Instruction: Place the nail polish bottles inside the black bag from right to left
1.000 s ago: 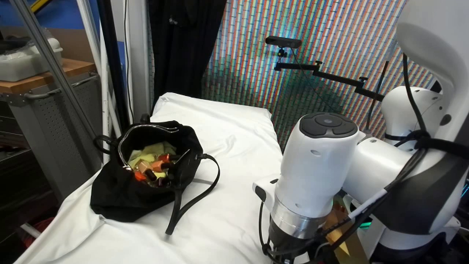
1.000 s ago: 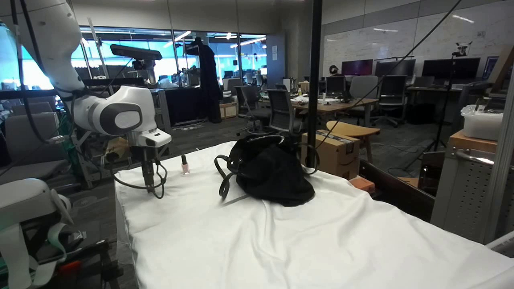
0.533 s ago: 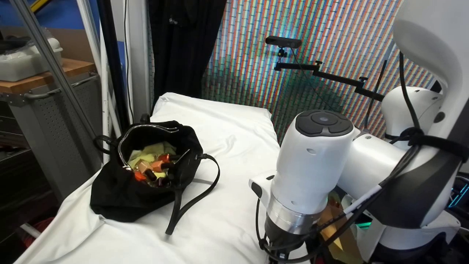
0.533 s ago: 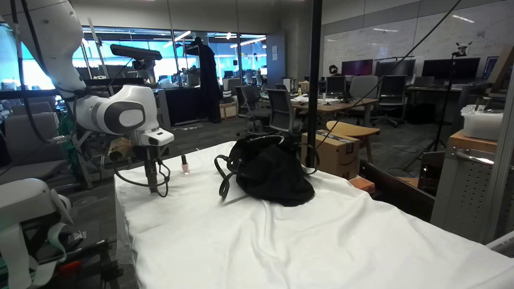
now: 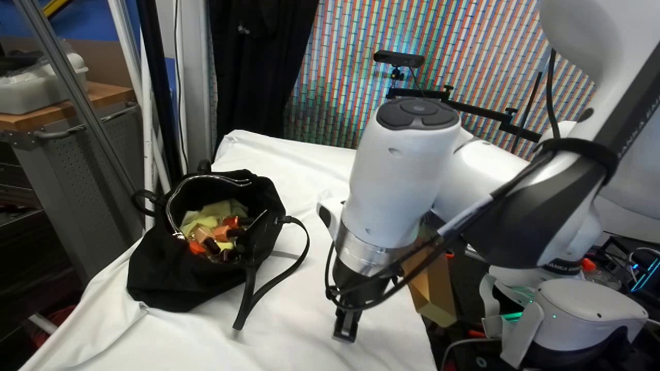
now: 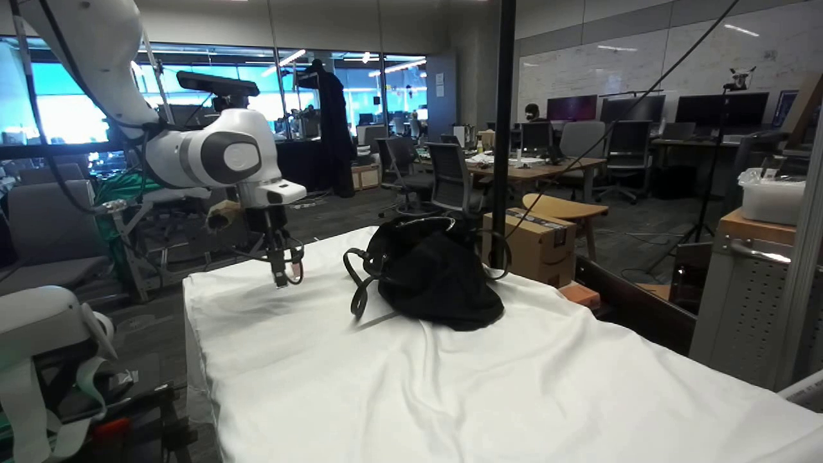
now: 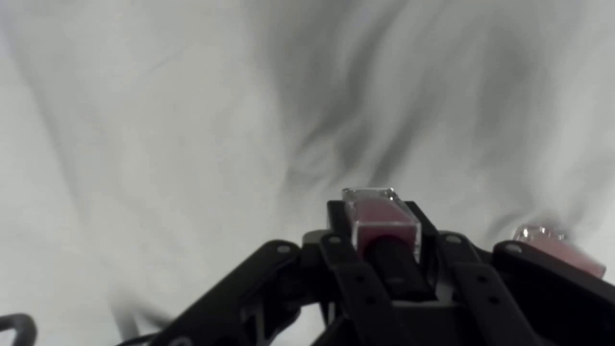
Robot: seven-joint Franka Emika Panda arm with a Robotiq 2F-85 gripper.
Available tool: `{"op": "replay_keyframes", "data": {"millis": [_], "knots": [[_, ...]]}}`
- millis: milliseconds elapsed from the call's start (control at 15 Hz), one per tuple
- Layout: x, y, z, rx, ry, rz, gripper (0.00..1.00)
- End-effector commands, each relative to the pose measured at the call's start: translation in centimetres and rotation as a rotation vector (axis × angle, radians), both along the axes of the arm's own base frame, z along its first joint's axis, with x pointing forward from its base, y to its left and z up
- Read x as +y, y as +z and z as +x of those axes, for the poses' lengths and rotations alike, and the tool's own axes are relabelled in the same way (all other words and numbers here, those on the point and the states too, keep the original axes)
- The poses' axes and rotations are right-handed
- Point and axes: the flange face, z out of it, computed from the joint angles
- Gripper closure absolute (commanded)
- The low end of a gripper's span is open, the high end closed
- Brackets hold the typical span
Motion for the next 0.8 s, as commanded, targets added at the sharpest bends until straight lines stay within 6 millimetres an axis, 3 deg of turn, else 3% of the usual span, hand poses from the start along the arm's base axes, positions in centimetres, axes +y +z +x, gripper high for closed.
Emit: {"op": "replay_keyframes", "data": {"millis": [0, 400, 733], "knots": [[-2.0, 3.6, 4.8, -0.051, -0.021, -0.029, 0.85], [-6.1, 8.3, 12.9, -0.153, -0.065, -0.065, 0.85], [-8.2, 9.1, 18.8, -0.221, -0.077, -0.097, 0.85]]}}
